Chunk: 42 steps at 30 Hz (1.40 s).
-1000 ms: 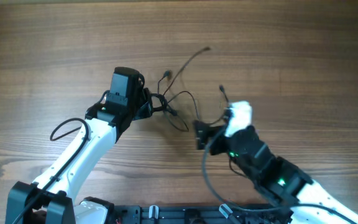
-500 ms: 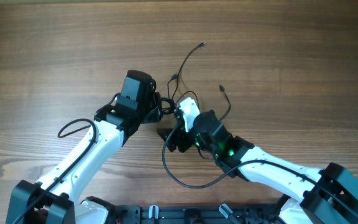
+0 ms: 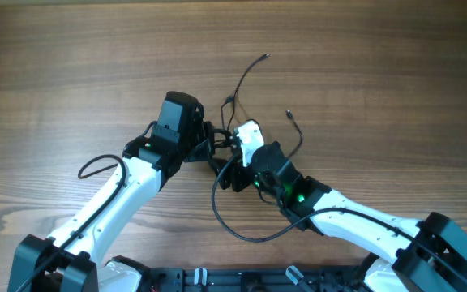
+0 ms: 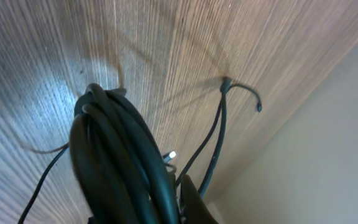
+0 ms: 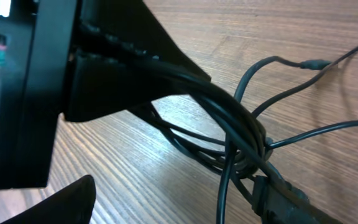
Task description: Untangle cables
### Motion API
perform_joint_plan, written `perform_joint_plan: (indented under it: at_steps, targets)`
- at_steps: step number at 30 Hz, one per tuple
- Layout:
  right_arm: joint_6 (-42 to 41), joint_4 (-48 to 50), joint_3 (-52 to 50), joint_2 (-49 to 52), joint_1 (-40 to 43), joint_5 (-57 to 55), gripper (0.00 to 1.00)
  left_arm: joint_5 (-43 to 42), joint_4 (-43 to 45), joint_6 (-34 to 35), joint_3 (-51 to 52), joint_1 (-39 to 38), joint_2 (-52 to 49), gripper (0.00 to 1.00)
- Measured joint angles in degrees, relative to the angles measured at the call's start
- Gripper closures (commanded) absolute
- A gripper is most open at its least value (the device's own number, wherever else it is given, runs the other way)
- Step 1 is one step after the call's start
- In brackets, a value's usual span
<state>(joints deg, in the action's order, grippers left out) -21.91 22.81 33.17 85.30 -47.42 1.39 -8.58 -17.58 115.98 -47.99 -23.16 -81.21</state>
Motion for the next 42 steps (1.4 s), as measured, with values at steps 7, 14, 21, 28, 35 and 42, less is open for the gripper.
perform_joint_plan:
  at_steps: [7, 14, 21, 28, 35, 42]
  targets:
    - [0.8, 1.4, 0.0, 3.1, 0.2, -4.7, 0.31, -2.8, 0.0, 0.0, 0.0, 0.0, 0.0, 0.96]
    - [0.5, 4.2, 0.0, 3.8, 3.3, -6.4, 0.78, -6.3, 0.0, 0.0, 0.0, 0.0, 0.0, 0.96]
    - [-0.6, 4.3, 0.0, 4.0, 3.8, -6.3, 0.69, -10.1, 0.0, 0.0, 0.0, 0.0, 0.0, 0.96]
    - [-0.9, 4.3, 0.0, 4.2, 3.8, -5.7, 0.86, -11.2, 0.9, 0.0, 0.0, 0.0, 0.0, 0.96]
    - [-3.8, 3.9, 0.7, 6.5, 3.8, -4.2, 0.96, -11.1, 1.2, 0.0, 0.0, 0.0, 0.0, 0.96]
    - [-5.7, -13.6, 1.5, -5.8, 3.8, 0.1, 0.96, -8.9, 1.5, 0.0, 0.0, 1.7, 0.0, 0.96]
